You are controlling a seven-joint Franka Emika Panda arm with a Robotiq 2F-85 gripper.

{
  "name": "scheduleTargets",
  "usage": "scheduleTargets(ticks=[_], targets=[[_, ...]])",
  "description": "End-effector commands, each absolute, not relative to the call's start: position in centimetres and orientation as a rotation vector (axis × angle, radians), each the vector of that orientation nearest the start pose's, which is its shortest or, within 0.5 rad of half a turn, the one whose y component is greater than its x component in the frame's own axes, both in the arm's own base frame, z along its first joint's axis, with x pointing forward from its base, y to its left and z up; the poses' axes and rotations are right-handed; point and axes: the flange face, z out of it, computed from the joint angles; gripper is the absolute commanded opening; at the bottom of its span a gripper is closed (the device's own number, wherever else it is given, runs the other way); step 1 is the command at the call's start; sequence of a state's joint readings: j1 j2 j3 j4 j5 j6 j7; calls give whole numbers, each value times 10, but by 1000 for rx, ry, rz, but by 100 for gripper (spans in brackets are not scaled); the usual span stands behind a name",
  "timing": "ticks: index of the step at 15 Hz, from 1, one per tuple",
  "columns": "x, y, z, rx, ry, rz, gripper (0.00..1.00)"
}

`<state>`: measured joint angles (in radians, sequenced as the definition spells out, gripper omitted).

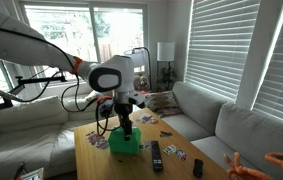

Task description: Turn the green bowl to the left

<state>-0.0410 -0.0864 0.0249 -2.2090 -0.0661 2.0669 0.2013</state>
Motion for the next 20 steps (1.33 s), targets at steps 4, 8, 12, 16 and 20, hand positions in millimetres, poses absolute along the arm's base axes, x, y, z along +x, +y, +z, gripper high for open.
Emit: scheduleTargets(ticks=[4,8,12,16,20], targets=[[506,-5,418,-3211,-161,36,100],[510,0,421,-3170,-353,-9,100],[510,1,423,-3155,-472,0,100],[509,1,426,-3148,-500,1,100],[503,-1,442,-3141,-451,-17,100]])
